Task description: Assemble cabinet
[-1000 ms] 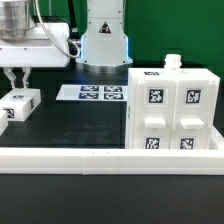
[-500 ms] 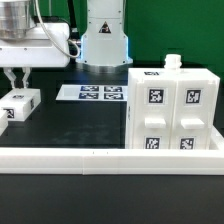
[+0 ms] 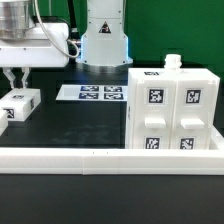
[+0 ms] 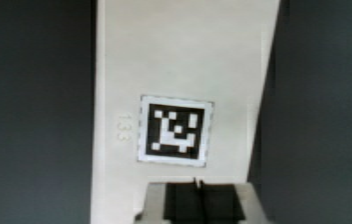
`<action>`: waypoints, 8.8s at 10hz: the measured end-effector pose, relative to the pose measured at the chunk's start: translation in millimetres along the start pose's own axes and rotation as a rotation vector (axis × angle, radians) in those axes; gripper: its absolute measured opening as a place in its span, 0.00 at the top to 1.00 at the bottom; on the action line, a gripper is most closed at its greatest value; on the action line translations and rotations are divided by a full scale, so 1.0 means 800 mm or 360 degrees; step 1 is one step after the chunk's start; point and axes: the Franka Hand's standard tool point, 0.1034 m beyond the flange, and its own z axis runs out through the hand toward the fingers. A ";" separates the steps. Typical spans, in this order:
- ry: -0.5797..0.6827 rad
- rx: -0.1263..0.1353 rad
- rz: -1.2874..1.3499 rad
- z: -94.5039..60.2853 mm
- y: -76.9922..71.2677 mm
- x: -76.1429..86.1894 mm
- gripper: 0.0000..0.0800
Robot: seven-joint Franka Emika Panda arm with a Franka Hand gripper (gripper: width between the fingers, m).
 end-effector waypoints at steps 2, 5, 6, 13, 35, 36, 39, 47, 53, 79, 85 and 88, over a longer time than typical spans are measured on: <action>-0.0003 0.0002 0.0015 0.001 0.000 -0.002 1.00; -0.0004 0.0003 0.0014 0.001 -0.001 -0.002 1.00; -0.0004 0.0003 0.0014 0.001 -0.001 -0.002 1.00; -0.0012 0.0003 0.0003 0.004 0.001 -0.004 0.46; -0.0028 -0.0062 -0.0026 0.049 0.006 -0.016 0.31; -0.0028 -0.0062 -0.0026 0.049 0.006 -0.016 0.31; -0.0028 -0.0063 -0.0030 0.049 0.005 -0.015 0.30; 0.0075 0.0027 0.0013 -0.048 -0.058 0.016 0.30; 0.0008 0.0037 0.0149 -0.102 -0.127 0.060 0.30; 0.0050 0.0014 0.0405 -0.164 -0.330 0.222 0.30; 0.0052 0.0005 0.0264 -0.156 -0.314 0.231 0.30; 0.0128 0.0008 0.0260 -0.145 -0.311 0.234 0.30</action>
Offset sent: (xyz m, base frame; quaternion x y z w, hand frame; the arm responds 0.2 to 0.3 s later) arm 0.0000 0.0000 0.0000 0.0000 0.0000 0.0000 1.0000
